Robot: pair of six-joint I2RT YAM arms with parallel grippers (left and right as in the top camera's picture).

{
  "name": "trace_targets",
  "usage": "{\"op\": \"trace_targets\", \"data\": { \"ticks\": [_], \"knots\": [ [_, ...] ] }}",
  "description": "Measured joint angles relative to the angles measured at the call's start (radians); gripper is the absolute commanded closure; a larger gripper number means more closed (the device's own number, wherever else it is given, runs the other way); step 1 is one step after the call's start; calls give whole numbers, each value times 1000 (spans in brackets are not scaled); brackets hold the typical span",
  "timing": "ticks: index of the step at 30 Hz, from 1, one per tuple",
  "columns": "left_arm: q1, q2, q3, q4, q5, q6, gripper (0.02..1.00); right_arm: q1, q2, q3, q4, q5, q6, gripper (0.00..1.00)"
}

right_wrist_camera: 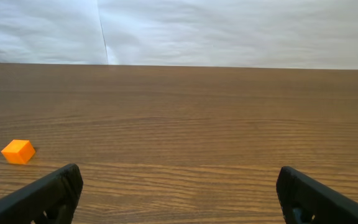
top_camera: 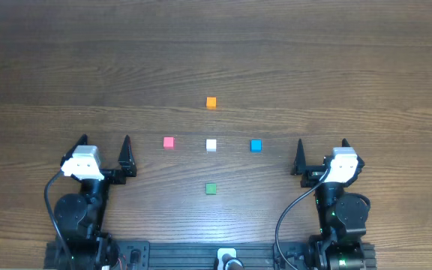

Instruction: Stack Cubes

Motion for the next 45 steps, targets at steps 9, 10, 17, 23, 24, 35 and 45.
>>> {"op": "trace_targets", "data": {
  "ticks": [9, 10, 17, 23, 24, 35, 45],
  "knots": [
    [0, 0, 0, 0, 0, 0, 18, 0, 0, 0, 0, 0, 1, 9],
    [0, 0, 0, 0, 0, 0, 18, 0, 0, 0, 0, 0, 0, 9],
    [0, 0, 0, 0, 0, -1, 20, 0, 0, 0, 0, 0, 1, 9],
    [-21, 22, 2, 0, 2, -5, 20, 0, 0, 0, 0, 0, 1, 7],
    [-27, 42, 6, -1, 5, -9, 20, 0, 0, 0, 0, 0, 0, 7],
    [-165, 735, 654, -440, 101, -102, 20, -1, 0, -1, 2, 0, 0, 9],
    [-348, 1358, 1088, -743, 95, -245, 27, -1, 0, -1, 2, 0, 1, 9]
  ]
}}
